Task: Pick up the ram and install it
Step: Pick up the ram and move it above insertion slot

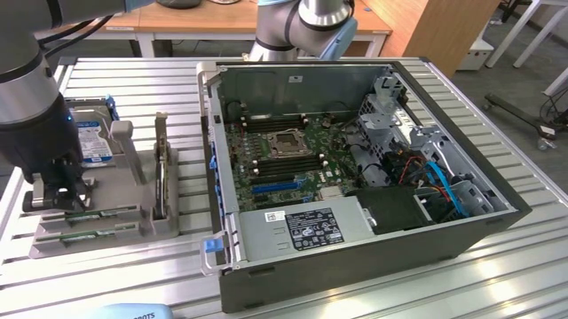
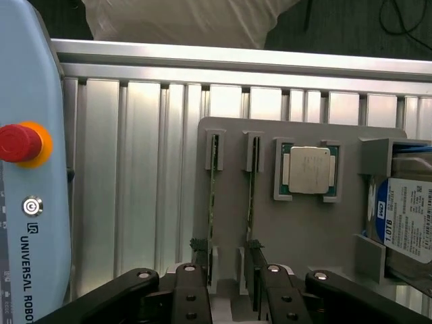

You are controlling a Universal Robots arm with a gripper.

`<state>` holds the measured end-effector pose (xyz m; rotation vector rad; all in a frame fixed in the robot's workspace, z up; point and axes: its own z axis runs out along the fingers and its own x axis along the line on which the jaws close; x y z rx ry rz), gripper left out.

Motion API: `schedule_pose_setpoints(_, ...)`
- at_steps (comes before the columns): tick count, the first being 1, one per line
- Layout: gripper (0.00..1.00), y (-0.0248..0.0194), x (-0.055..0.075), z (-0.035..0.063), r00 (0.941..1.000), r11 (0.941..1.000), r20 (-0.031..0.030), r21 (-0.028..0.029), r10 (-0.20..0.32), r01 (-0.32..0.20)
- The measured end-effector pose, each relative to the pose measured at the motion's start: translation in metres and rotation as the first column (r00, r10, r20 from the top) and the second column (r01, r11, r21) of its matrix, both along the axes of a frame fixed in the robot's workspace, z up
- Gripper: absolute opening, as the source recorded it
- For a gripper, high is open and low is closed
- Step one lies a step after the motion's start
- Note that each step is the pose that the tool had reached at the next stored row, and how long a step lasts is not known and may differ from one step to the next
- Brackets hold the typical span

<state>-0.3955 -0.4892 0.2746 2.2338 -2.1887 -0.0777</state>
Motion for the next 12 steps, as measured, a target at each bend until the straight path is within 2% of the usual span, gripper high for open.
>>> schedule_pose_setpoints(4, 0.35, -0.0001, 0.0000, -0.0009, 1.0000, 1.0000, 0.0001, 0.0000, 0.000, 0.000)
schedule_pose_setpoints(12, 0.35, -0.0005, -0.0004, -0.0092, 1.0000, 1.0000, 0.0006, -0.0001, 0.000, 0.000)
